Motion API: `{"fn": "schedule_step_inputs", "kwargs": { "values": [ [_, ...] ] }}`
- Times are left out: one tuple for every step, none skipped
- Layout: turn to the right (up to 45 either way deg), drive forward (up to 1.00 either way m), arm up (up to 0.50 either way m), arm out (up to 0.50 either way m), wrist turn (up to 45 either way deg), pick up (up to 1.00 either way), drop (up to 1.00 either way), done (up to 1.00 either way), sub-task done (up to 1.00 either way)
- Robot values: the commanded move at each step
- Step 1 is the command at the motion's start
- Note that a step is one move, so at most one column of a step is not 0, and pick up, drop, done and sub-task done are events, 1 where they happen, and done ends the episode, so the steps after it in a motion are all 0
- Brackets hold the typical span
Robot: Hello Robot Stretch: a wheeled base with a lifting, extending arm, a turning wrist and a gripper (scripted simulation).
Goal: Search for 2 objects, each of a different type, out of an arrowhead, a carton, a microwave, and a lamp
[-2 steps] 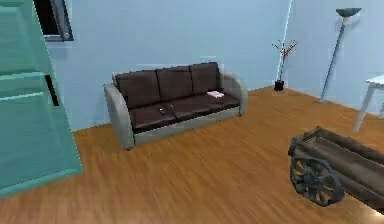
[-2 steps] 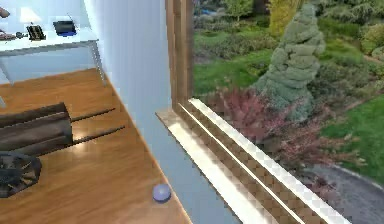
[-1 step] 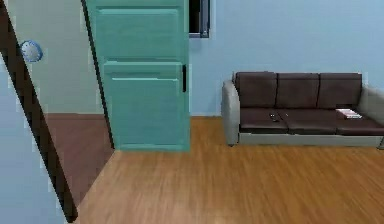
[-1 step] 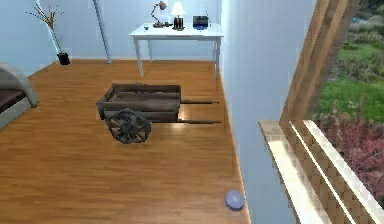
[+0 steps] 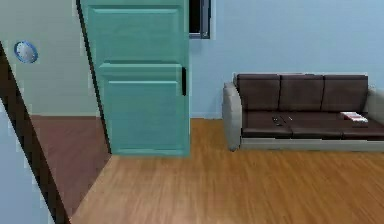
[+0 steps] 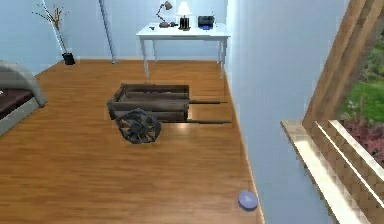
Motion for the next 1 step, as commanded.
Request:
{"fn": "schedule_step_inputs", "kwargs": {
  "values": [
    [45.0, 0.00, 0.00, 0.00, 0.0, 0.00, 0.00, 0.00, 0.00]
  ]
}}
